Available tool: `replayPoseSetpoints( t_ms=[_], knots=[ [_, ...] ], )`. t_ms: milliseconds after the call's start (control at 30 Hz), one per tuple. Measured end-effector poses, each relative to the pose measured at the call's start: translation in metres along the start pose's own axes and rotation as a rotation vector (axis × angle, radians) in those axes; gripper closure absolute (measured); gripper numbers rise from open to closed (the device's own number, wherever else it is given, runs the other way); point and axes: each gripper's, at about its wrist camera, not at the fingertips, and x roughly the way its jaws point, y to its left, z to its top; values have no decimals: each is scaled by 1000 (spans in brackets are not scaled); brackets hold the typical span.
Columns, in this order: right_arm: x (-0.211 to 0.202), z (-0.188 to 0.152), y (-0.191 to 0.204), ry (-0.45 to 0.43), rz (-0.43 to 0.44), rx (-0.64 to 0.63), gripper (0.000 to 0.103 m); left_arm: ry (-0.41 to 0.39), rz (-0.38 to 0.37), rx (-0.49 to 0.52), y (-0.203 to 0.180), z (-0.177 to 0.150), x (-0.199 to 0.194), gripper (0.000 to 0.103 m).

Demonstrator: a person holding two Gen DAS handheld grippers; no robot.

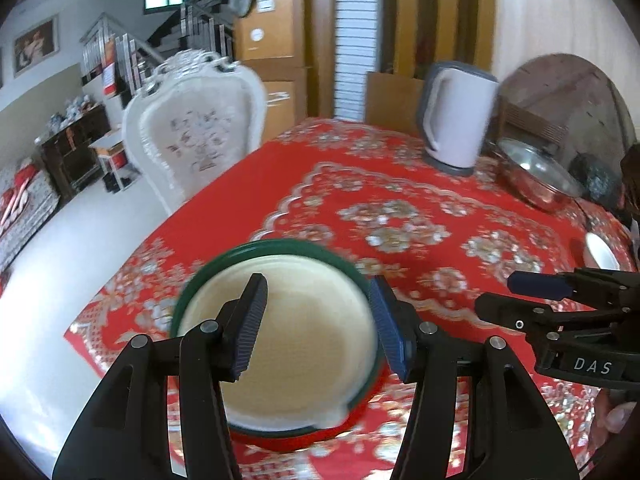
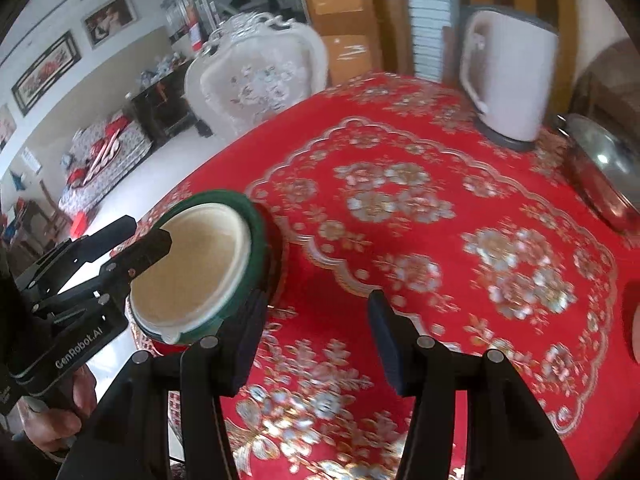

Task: Organize plates and bowls
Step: 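Open both grippers and pull them away from the stack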

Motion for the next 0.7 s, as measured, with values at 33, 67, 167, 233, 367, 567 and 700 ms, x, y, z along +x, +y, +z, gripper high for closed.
replayPoseSetpoints(
  t_ms=[33, 67, 167, 233, 367, 567, 700],
  knots=[
    [-4, -3, -8, -5, -4, 17, 50, 1, -12, 10, -8, 1, 1, 50],
    [-8, -5, -14, -9, -10, 30, 50, 1, -26, 20, -17, 3, 1, 50],
    [-19, -13, -30, -19, -30, 58, 50, 1, -55, 55, -44, 5, 4, 50],
    [-29, -20, -44, -26, -47, 85, 50, 6, -77, 77, -62, 5, 7, 50],
    [-46, -34, -71, -37, -82, 137, 50, 13, -132, 128, -106, 7, 11, 50],
    [-71, -57, -123, -52, -131, 246, 46, 22, -194, 232, -173, 6, 17, 50],
    [-88, -74, -155, -57, -163, 306, 42, 47, -241, 273, -213, 7, 25, 50]
  ],
)
